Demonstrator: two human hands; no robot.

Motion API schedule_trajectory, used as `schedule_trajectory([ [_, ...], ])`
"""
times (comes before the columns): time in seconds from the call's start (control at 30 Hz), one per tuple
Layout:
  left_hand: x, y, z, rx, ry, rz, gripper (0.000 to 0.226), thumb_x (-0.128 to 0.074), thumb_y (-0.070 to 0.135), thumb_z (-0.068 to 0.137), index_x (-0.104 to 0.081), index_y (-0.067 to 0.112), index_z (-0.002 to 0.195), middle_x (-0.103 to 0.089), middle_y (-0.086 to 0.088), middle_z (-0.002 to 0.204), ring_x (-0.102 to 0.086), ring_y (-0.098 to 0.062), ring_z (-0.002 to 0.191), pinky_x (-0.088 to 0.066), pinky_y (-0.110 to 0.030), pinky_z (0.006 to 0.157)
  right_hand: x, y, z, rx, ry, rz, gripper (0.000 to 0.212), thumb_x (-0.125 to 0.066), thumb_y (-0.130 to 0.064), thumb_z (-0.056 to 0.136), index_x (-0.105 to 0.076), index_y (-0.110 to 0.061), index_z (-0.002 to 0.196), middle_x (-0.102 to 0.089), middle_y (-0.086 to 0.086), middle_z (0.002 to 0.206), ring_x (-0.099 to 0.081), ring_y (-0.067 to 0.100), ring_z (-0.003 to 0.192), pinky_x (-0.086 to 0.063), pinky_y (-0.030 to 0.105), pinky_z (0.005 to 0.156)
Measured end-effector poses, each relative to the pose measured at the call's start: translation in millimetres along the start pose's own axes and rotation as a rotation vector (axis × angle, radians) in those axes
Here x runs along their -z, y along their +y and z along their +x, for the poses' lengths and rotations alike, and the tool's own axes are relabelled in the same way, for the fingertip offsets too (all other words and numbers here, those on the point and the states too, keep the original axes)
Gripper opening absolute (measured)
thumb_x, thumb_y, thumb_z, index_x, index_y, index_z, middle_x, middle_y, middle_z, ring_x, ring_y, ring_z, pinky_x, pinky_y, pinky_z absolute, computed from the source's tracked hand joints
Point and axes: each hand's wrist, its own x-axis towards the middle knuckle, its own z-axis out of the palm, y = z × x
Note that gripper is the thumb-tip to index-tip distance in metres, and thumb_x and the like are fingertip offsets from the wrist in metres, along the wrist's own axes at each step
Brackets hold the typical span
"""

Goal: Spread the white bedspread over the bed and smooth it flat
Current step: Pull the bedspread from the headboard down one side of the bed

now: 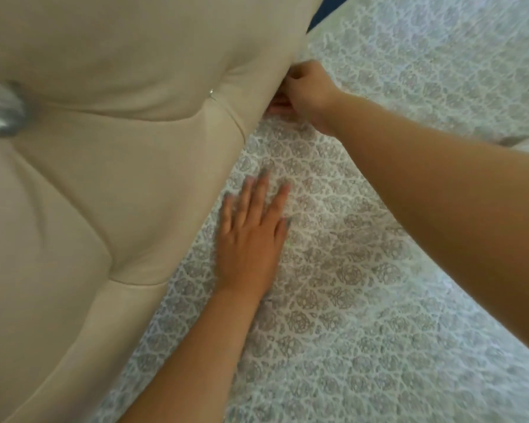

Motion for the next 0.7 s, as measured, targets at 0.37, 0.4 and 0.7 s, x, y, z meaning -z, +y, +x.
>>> schedule_trajectory([
  [0.37, 0, -53, -50, 0.144, 0.031, -0.047, 0.06, -0.028, 0.042, 0.097, -0.014, 0.027, 0.153, -0.012, -0.003, 0.161, -0.015, -0.019, 0.147, -0.017, -0.039, 0.119, -27, 74, -93, 0.395, -0.097, -1.215, 0.054, -0.019, -0.042, 0.102, 0.003, -0.036, 0.151, 0.014, 0.009, 0.16, 0.014, 0.032, 0.147, 0.006, 0.055, 0.116],
  [0.4, 1, -50, -54, 0.155, 0.027, -0.056, 0.059, -0.027, 0.04, 0.097, -0.015, 0.026, 0.153, -0.012, -0.004, 0.161, -0.014, -0.02, 0.148, -0.014, -0.038, 0.12, -30, 73, -100, 0.382, -0.133, -1.232, 0.055, -0.021, -0.042, 0.102, 0.004, -0.037, 0.151, 0.016, 0.01, 0.16, 0.017, 0.033, 0.146, 0.008, 0.056, 0.116],
  [0.7, 44, -6, -83, 0.323, 0.178, -0.559, 0.036, -0.047, 0.014, 0.094, -0.054, 0.016, 0.129, -0.05, -0.005, 0.136, -0.046, -0.024, 0.125, -0.042, -0.046, 0.099, -6, 58, -178, 0.45, -0.066, -0.82, 0.033, -0.043, -0.008, 0.093, -0.061, -0.014, 0.12, -0.059, 0.007, 0.123, -0.056, 0.026, 0.11, -0.047, 0.042, 0.091],
])
